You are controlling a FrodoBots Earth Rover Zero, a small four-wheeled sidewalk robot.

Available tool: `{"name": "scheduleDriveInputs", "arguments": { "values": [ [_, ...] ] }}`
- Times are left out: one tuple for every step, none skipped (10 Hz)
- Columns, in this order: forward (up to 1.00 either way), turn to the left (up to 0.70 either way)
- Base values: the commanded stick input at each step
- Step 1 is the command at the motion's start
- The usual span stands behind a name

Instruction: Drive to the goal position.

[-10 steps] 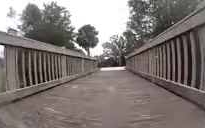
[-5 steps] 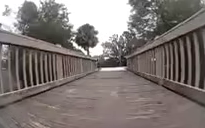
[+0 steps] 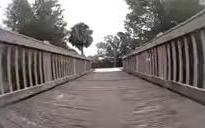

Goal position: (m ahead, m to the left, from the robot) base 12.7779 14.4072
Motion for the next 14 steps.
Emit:
{"name": "scheduleDriveInputs", "arguments": {
  "values": [
    [0.70, 0.00],
    [0.70, 0.00],
    [0.70, 0.00],
    [0.70, 0.00],
    [0.70, 0.00],
    [0.70, 0.00],
    [0.70, 0.00],
    [0.70, 0.00],
    [0.70, 0.00],
    [0.70, 0.00],
    [0.70, 0.00],
    [0.70, 0.00],
    [0.70, 0.00],
    [0.70, 0.00]
  ]
}}
